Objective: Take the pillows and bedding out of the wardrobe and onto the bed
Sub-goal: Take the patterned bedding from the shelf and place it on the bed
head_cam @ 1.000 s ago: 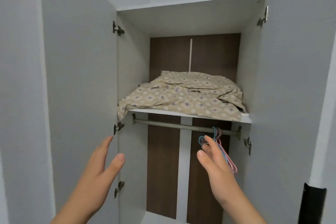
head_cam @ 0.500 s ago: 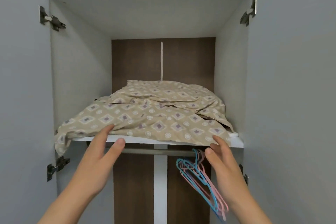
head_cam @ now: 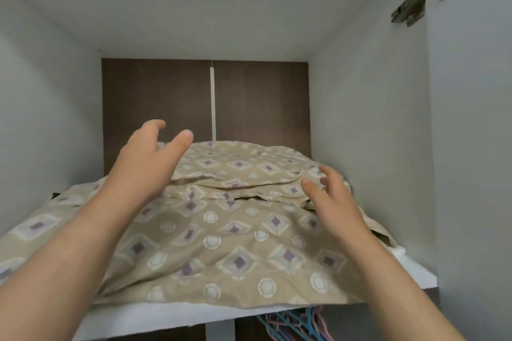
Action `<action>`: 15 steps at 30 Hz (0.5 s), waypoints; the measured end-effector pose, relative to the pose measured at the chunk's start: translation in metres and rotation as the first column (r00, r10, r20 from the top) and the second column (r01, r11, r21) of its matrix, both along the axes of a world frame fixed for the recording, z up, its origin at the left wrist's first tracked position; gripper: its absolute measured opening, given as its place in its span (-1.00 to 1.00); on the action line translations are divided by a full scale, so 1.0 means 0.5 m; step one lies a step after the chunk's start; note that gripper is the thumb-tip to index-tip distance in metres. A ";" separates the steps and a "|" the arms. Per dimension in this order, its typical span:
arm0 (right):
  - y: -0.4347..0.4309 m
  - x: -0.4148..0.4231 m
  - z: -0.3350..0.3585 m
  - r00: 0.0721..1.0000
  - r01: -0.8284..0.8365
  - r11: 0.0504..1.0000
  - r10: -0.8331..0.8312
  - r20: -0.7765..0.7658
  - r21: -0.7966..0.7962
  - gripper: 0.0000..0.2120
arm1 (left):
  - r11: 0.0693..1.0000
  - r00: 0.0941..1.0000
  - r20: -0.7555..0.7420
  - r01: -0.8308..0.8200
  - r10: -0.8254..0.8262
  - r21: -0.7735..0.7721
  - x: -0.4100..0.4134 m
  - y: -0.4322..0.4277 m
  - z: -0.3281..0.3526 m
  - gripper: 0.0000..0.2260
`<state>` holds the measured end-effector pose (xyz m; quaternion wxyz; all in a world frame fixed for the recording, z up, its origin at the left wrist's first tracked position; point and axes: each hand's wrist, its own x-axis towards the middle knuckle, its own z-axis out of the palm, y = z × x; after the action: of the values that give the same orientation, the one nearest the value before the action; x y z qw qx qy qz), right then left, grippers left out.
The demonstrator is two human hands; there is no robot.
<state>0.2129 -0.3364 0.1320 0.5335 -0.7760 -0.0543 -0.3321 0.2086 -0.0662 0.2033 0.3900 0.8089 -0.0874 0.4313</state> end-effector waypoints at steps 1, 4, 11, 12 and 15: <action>-0.001 0.032 0.012 0.999 0.047 0.999 -0.047 0.005 -0.025 -0.39 | 0.999 0.999 -0.029 -0.036 0.037 0.028 0.035 -0.005 0.020 -0.31; -0.016 0.121 0.044 0.981 0.182 0.978 -0.187 -0.042 -0.105 -0.30 | 0.990 0.981 -0.161 -0.093 0.109 0.103 0.123 -0.037 0.062 -0.32; -0.095 0.310 0.090 0.865 0.359 0.895 -0.425 -0.267 -0.264 -0.21 | 0.948 0.876 -0.380 -0.221 0.296 0.230 0.326 -0.046 0.086 -0.29; -0.110 0.341 0.088 0.851 0.348 0.897 -0.424 -0.309 -0.274 -0.15 | 0.935 0.849 -0.407 -0.252 0.338 0.249 0.349 -0.039 0.080 -0.26; -0.132 0.404 0.087 0.835 0.217 0.943 -0.313 -0.452 -0.253 -0.15 | 0.853 0.705 -0.486 -0.380 0.517 0.357 0.412 -0.012 0.067 -0.10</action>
<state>0.4149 -0.4023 0.1754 0.4016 -0.8817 0.1583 -0.1905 0.4146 -0.0725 0.2366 0.1839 0.9352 0.1836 0.2407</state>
